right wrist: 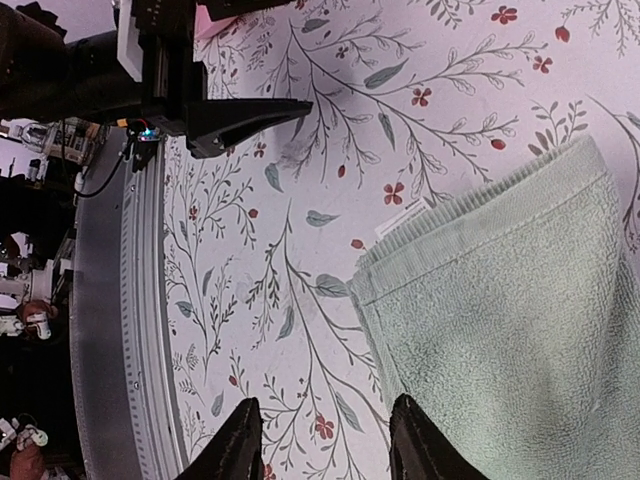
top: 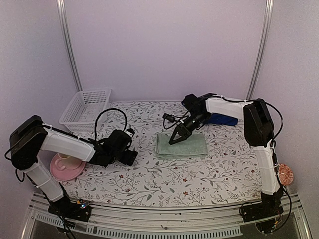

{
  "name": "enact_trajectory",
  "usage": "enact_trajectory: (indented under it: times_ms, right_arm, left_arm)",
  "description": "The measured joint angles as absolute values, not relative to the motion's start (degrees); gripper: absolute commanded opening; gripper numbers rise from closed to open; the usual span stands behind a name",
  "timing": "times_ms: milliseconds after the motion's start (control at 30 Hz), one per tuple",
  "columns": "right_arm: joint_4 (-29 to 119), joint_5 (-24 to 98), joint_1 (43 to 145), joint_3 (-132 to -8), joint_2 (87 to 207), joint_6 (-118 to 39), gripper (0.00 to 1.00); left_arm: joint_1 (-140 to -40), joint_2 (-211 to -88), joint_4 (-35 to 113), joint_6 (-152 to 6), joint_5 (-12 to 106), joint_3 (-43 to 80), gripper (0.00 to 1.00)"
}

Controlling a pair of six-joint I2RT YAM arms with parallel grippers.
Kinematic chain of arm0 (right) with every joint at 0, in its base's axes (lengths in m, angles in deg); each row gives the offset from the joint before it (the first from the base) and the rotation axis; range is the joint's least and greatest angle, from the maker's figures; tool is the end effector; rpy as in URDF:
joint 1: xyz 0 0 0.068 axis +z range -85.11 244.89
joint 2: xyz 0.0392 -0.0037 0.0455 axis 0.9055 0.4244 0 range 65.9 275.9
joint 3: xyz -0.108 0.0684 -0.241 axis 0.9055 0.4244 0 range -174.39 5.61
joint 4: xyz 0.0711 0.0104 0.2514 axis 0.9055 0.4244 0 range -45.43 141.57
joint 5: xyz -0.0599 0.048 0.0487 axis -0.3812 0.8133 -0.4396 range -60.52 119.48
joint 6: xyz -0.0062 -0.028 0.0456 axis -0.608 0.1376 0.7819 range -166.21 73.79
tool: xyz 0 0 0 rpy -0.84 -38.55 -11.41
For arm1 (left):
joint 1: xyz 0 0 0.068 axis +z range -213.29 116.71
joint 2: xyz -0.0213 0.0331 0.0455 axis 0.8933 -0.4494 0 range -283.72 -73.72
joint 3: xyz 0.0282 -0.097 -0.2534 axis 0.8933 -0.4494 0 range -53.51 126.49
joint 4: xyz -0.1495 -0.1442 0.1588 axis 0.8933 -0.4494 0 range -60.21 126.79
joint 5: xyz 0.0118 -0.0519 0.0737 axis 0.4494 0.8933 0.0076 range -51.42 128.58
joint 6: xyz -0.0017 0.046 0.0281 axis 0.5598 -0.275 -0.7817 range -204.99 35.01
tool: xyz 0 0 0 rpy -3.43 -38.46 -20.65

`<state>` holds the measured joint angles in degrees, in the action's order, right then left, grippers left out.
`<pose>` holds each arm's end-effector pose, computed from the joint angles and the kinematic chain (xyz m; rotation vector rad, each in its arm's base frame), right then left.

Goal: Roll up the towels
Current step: Smooth out the towel at the center of the board.

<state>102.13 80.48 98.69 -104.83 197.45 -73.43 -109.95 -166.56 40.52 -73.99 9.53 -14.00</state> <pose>0.3703 0.2813 0.1843 -1.4874 2.2712 1.3067 0.2154 -0.2031 0.1364 0.4937 2.2484 0.1136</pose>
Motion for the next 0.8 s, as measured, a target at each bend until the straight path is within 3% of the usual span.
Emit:
enact_trajectory:
  times_ms: [133, 467, 800]
  right_arm:
    - [99.5, 77.3, 98.9, -99.3, 196.1, -74.5, 0.44]
    - [85.3, 71.8, 101.0, -93.6, 192.0, -69.9, 0.13]
    - [78.5, 70.1, 101.1, -99.9, 192.9, -63.8, 0.09]
  left_arm:
    - [-110.0, -166.6, 40.5, -74.0, 9.7, -14.0, 0.97]
    - [-110.1, -166.7, 40.6, -74.1, 9.7, -13.9, 0.97]
    - [-110.2, -166.8, 41.0, -74.5, 10.6, -13.9, 0.97]
